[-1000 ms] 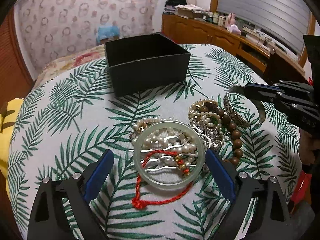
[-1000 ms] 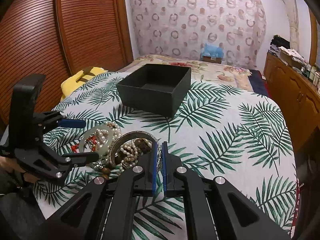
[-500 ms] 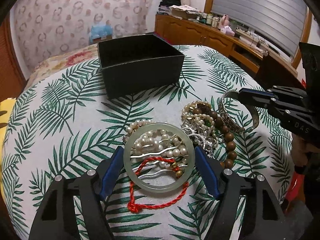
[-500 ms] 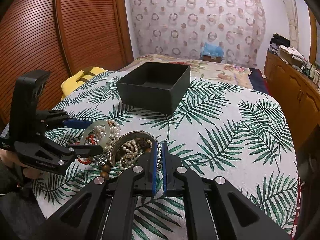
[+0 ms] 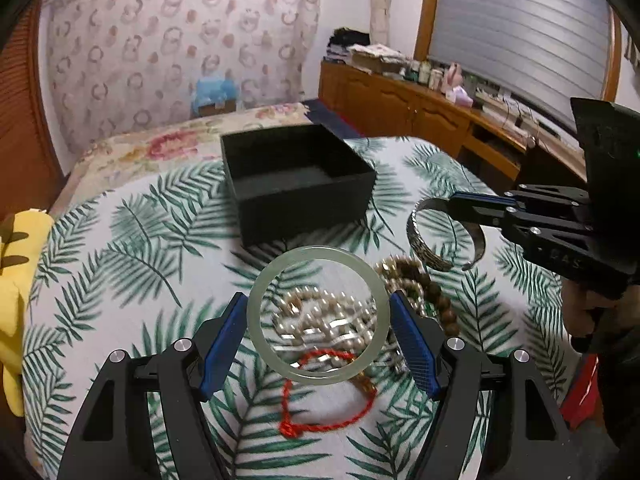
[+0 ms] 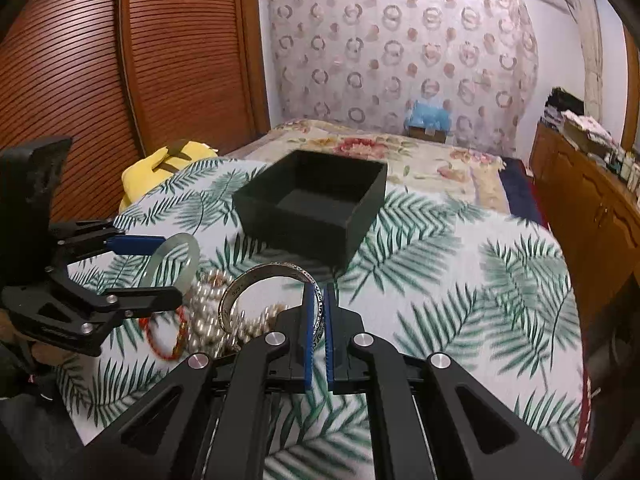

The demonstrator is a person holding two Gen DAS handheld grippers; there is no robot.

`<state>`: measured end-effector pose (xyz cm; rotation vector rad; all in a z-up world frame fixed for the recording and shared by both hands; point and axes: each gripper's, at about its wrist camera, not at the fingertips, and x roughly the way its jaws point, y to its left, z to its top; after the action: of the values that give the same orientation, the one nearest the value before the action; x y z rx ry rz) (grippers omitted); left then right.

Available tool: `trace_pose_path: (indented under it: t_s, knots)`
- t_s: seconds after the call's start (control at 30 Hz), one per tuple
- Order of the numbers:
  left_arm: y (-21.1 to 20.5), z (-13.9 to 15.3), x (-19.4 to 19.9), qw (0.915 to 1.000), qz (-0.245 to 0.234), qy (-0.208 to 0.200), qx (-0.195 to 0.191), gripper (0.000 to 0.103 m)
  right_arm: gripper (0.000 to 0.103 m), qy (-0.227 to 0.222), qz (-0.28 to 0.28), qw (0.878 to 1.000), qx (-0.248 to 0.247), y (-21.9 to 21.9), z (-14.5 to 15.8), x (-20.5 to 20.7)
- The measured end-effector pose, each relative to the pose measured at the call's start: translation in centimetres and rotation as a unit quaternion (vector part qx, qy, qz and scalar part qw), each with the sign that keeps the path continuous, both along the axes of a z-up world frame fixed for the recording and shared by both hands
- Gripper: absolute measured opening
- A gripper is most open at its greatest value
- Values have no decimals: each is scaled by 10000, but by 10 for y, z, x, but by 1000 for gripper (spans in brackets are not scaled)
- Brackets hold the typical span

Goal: Organize jewelry
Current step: 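Carry both bangles into the black box and open both grippers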

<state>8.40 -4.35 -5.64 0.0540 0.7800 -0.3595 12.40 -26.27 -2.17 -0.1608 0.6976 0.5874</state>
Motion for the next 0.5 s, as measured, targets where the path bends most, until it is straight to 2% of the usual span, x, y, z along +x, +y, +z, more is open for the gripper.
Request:
trace_pose_path:
  t_s: [0.2, 0.33, 0.5]
  knots:
    - [9, 9, 14, 9998, 94, -173, -79, 69, 5, -233, 18, 9997, 35, 14, 16, 33]
    - [12, 16, 26, 9995, 171, -270, -33, 69, 5, -128, 15, 9996, 245, 19, 20, 61]
    - [15, 24, 41, 9990, 254, -355, 10, 69, 5, -185, -66, 9997, 130, 32, 18, 86]
